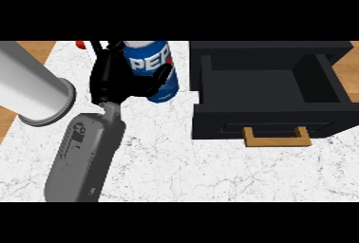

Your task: Pick up the can, place it into the drawer and close the drawer

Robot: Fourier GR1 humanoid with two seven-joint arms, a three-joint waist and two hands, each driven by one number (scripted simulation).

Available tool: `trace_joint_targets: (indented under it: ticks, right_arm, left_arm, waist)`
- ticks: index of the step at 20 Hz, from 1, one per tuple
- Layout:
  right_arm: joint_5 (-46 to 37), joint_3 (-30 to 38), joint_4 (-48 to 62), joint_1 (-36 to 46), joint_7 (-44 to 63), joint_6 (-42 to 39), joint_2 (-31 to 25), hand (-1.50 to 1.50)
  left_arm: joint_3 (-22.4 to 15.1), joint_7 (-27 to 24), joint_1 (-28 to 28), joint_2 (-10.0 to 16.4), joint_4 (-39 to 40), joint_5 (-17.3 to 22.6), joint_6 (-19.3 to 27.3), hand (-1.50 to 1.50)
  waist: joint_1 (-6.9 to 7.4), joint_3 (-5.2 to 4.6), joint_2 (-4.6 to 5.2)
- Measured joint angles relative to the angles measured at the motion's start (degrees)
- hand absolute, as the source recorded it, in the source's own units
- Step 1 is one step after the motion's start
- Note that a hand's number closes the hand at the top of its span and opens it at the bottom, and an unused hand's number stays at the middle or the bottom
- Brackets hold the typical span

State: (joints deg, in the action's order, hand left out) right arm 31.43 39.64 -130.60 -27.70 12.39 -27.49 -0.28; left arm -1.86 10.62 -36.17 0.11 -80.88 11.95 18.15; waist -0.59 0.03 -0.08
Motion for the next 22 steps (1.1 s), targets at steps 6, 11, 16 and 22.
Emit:
trace_joint_targets:
  ticks: [6,11,16,22]
  right_arm:
    - [1.6,0.8,-0.4,-0.3,0.6,-0.5,-0.6,-1.5]
    - [1.1,0.2,-0.5,1.4,1.8,0.1,-0.6,-1.5]
    - [1.2,0.7,-0.1,3.0,2.8,0.6,-1.0,-1.5]
    - [-0.6,-0.9,-0.6,4.0,3.2,1.7,-0.9,-1.5]
  left_arm:
    - [-0.6,1.8,-7.8,-0.1,4.9,0.4,3.1,1.5]
    - [-3.9,0.4,-15.2,-0.1,11.5,2.4,8.4,1.5]
    - [-5.1,-0.9,-21.8,-0.1,17.7,4.6,11.6,1.5]
    - [-6.4,-3.8,-28.4,-0.1,26.0,8.3,13.2,1.5]
  waist:
    - [-0.23,-0.01,0.06]
    - [-0.54,-0.01,0.15]
    - [-0.65,-0.01,0.18]
    - [-0.96,0.0,0.28]
